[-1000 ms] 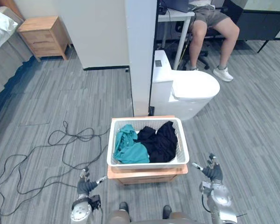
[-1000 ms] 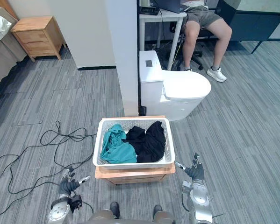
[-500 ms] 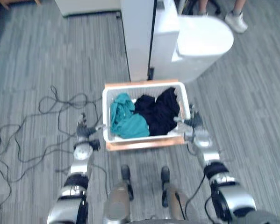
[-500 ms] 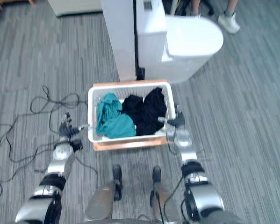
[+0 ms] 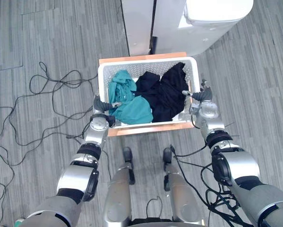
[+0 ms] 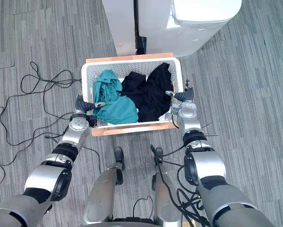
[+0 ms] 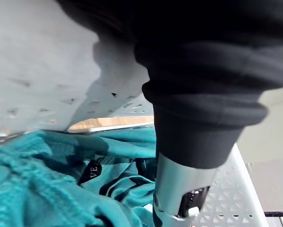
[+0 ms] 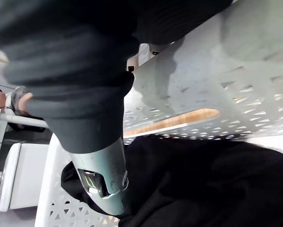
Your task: Pick up the laundry basket with both hands and put the clothes into the washing machine.
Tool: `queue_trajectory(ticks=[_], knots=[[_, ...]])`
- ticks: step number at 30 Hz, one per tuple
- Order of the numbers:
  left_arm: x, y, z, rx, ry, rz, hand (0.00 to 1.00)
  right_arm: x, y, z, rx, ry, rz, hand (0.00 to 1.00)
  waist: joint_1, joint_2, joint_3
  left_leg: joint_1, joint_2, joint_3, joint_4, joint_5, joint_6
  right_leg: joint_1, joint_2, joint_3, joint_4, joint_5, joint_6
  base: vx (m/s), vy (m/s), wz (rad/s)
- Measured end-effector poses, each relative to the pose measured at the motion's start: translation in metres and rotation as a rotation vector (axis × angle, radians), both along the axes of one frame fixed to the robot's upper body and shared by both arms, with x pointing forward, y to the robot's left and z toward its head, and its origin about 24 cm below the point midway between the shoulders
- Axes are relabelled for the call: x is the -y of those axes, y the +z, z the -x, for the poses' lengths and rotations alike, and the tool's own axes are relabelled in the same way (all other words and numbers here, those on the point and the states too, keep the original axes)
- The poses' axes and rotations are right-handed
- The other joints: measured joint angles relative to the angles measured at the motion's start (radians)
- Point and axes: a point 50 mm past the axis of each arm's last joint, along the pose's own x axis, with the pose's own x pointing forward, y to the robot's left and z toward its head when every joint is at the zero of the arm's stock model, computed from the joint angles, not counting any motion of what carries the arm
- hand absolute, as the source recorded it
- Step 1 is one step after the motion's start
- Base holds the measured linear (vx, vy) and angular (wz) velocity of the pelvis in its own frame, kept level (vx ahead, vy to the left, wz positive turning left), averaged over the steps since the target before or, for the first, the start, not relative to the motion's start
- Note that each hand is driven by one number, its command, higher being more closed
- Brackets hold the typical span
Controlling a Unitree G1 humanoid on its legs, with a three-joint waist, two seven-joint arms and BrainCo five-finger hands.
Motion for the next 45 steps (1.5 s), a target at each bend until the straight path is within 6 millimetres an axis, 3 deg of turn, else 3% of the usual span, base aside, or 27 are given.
queue_trajectory(ticks=[7, 10, 11, 13, 15, 17, 20, 22, 27, 29, 30, 31, 33, 34, 35, 36, 37, 38, 39, 40, 41, 42, 43, 45], knots=[[-0.002, -0.005, 0.002, -0.025, 0.011, -0.025, 1.00, 0.001, -0.014, 0.004, -0.079, 0.009, 0.042, 1.00, -0.002, 0.002, 0.002, 0.010, -0.001, -0.008, -0.001, 0.000, 0.000, 0.014, 0.000, -0.005, 0.000, -0.004, 0.004, 0.01, -0.005, 0.02], [-0.006, -0.022, 0.010, -0.072, 0.027, -0.010, 1.00, 0.001, -0.033, 0.013, -0.114, 0.010, 0.040, 1.00, -0.003, 0.002, 0.003, 0.042, -0.004, -0.014, -0.013, 0.000, 0.000, 0.039, -0.002, -0.012, 0.012, -0.022, 0.005, 0.03, -0.016, 0.10], [-0.010, -0.037, 0.022, -0.101, 0.035, 0.006, 1.00, 0.001, -0.050, 0.026, -0.129, 0.014, 0.040, 1.00, -0.005, 0.002, 0.003, 0.069, -0.006, -0.021, -0.021, 0.000, 0.000, 0.064, -0.002, -0.022, 0.016, -0.033, 0.001, 0.07, -0.018, 0.11], [-0.011, -0.050, 0.033, -0.122, 0.042, 0.025, 1.00, -0.001, -0.062, 0.037, -0.131, 0.018, 0.037, 1.00, -0.006, 0.002, 0.003, 0.092, -0.006, -0.023, -0.031, 0.000, 0.000, 0.084, -0.002, -0.025, 0.016, -0.042, 0.002, 0.08, -0.018, 0.09], [-0.015, -0.075, 0.064, -0.165, 0.053, 0.050, 1.00, -0.006, -0.079, 0.061, -0.115, 0.042, 0.048, 1.00, -0.006, 0.002, 0.002, 0.138, -0.007, -0.023, -0.053, -0.002, -0.003, 0.122, -0.001, -0.028, 0.015, -0.057, -0.002, 0.08, -0.017, 0.04], [-0.015, -0.085, 0.087, -0.167, 0.047, 0.070, 1.00, -0.007, -0.086, 0.081, -0.094, 0.053, 0.057, 1.00, -0.003, 0.001, 0.001, 0.161, -0.005, -0.023, -0.055, -0.009, -0.008, 0.144, 0.001, -0.028, 0.015, -0.066, -0.002, 0.06, -0.014, 0.01], [-0.010, -0.090, 0.118, -0.146, 0.035, 0.104, 1.00, -0.002, -0.090, 0.108, -0.061, 0.053, 0.088, 1.00, -0.004, -0.003, -0.020, 0.193, -0.005, -0.014, -0.055, -0.023, -0.011, 0.173, 0.002, -0.019, 0.011, -0.073, 0.000, 0.04, 0.003, -0.09], [-0.007, -0.095, 0.140, -0.155, 0.031, 0.128, 1.00, 0.002, -0.096, 0.131, -0.067, 0.066, 0.107, 1.00, -0.006, -0.006, -0.099, 0.204, -0.002, 0.024, -0.051, -0.044, -0.011, 0.169, 0.003, 0.020, 0.004, -0.074, 0.001, 0.06, 0.026, -0.45], [-0.003, -0.091, 0.156, -0.134, 0.013, 0.174, 1.00, 0.006, -0.096, 0.152, -0.046, 0.062, 0.116, 1.00, -0.031, -0.005, -0.171, 0.268, 0.039, 0.159, 0.036, -0.132, -0.013, 0.180, 0.028, 0.136, 0.010, -0.069, 0.009, 0.02, 0.048, -0.92], [-0.003, -0.088, 0.159, -0.121, 0.012, 0.187, 1.00, 0.007, -0.097, 0.154, -0.045, 0.062, 0.115, 1.00, -0.057, -0.005, -0.187, 0.312, 0.069, 0.245, 0.058, -0.166, -0.014, 0.181, 0.012, 0.045, 0.001, -0.094, -0.066, -0.03, 0.056, -1.28], [-0.002, -0.086, 0.159, -0.109, 0.009, 0.190, 1.00, 0.008, -0.097, 0.157, -0.042, 0.059, 0.115, 1.00, -0.062, -0.002, -0.189, 0.348, 0.096, 0.319, 0.057, -0.175, -0.015, 0.178, -0.022, -0.107, 0.013, -0.101, -0.144, 0.01, 0.067, -1.26], [-0.002, -0.084, 0.158, -0.104, 0.008, 0.191, 1.00, 0.008, -0.097, 0.160, -0.041, 0.058, 0.114, 1.00, -0.061, -0.005, -0.191, 0.363, 0.111, 0.354, 0.055, -0.179, -0.016, 0.173, -0.043, -0.184, 0.026, -0.098, -0.170, 0.02, 0.058, -1.66], [-0.003, -0.082, 0.158, -0.093, 0.013, 0.203, 1.00, 0.008, -0.098, 0.163, -0.041, 0.062, 0.114, 1.00, -0.060, -0.020, -0.209, 0.427, 0.137, 0.503, 0.052, -0.197, -0.040, 0.150, -0.146, -0.489, 0.105, -0.088, -0.202, 0.05, -0.012, -1.81], [-0.003, -0.082, 0.158, -0.095, 0.015, 0.208, 1.00, 0.008, -0.099, 0.163, -0.043, 0.067, 0.114, 1.00, -0.060, -0.018, -0.216, 0.443, 0.147, 0.539, 0.053, -0.202, -0.048, 0.151, -0.165, -0.560, 0.120, -0.080, -0.215, 0.10, -0.052, -1.93], [-0.004, -0.082, 0.158, -0.095, 0.022, 0.212, 1.00, 0.008, -0.100, 0.163, -0.047, 0.076, 0.113, 1.00, -0.060, -0.017, -0.231, 0.475, 0.162, 0.613, 0.051, -0.206, -0.054, 0.151, -0.196, -0.689, 0.152, -0.077, -0.219, 0.14, -0.110, -1.91], [-0.004, -0.081, 0.158, -0.089, 0.028, 0.218, 1.00, 0.007, -0.100, 0.163, -0.047, 0.081, 0.112, 1.00, -0.059, -0.015, -0.243, 0.505, 0.172, 0.671, 0.059, -0.216, -0.071, 0.148, -0.205, -0.752, 0.182, -0.064, -0.183, 0.16, -0.130, -1.90], [-0.004, -0.080, 0.157, -0.085, 0.030, 0.221, 1.00, 0.007, -0.100, 0.163, -0.046, 0.083, 0.112, 1.00, -0.061, -0.013, -0.245, 0.521, 0.184, 0.695, 0.071, -0.220, -0.078, 0.142, -0.195, -0.749, 0.193, -0.067, -0.143, 0.19, -0.181, -1.87], [-0.002, -0.081, 0.157, -0.083, 0.035, 0.236, 1.00, 0.008, -0.100, 0.163, -0.047, 0.088, 0.119, 1.00, -0.061, -0.002, -0.248, 0.547, 0.230, 0.724, 0.140, -0.231, -0.095, 0.125, -0.152, -0.674, 0.206, -0.082, -0.101, 0.24, -0.227, -1.76], [-0.001, -0.082, 0.158, -0.087, 0.043, 0.253, 1.00, 0.009, -0.101, 0.162, -0.054, 0.098, 0.128, 1.00, -0.058, 0.009, -0.253, 0.554, 0.288, 0.718, 0.243, -0.234, -0.097, 0.116, -0.109, -0.619, 0.213, -0.092, -0.104, 0.28, -0.244, -2.08], [-0.001, -0.085, 0.162, -0.097, 0.052, 0.260, 1.00, 0.008, -0.102, 0.160, -0.059, 0.115, 0.136, 1.00, -0.054, 0.023, -0.260, 0.541, 0.358, 0.687, 0.382, -0.225, -0.034, 0.116, -0.058, -0.561, 0.209, -0.101, -0.117, 0.32, -0.244, -2.31], [-0.003, -0.090, 0.168, -0.118, 0.067, 0.265, 1.00, 0.006, -0.100, 0.157, -0.058, 0.140, 0.156, 1.00, -0.039, 0.041, -0.264, 0.464, 0.433, 0.538, 0.600, -0.155, 0.168, 0.132, 0.016, -0.477, 0.191, -0.118, -0.141, 0.31, -0.164, -2.78], [-0.002, -0.095, 0.175, -0.137, 0.088, 0.287, 1.00, 0.006, -0.095, 0.152, -0.043, 0.161, 0.180, 1.00, -0.018, 0.051, -0.265, 0.373, 0.386, 0.308, 0.736, -0.199, 0.101, 0.147, 0.055, -0.395, 0.172, -0.121, -0.147, 0.30, -0.091, -2.57], [-0.001, -0.096, 0.176, -0.141, 0.095, 0.301, 1.00, 0.007, -0.094, 0.151, -0.041, 0.164, 0.189, 1.00, -0.007, 0.051, -0.265, 0.326, 0.340, 0.214, 0.776, -0.227, 0.061, 0.154, 0.072, -0.348, 0.162, -0.123, -0.150, 0.27, 0.039, -2.17], [0.001, -0.101, 0.182, -0.153, 0.130, 0.336, 1.00, 0.007, -0.094, 0.151, -0.047, 0.176, 0.202, 1.00, 0.012, 0.049, -0.263, 0.207, 0.170, -0.003, 0.752, -0.297, 0.048, 0.212, 0.096, -0.230, 0.126, -0.128, -0.148, 0.33, 0.141, -1.81]])
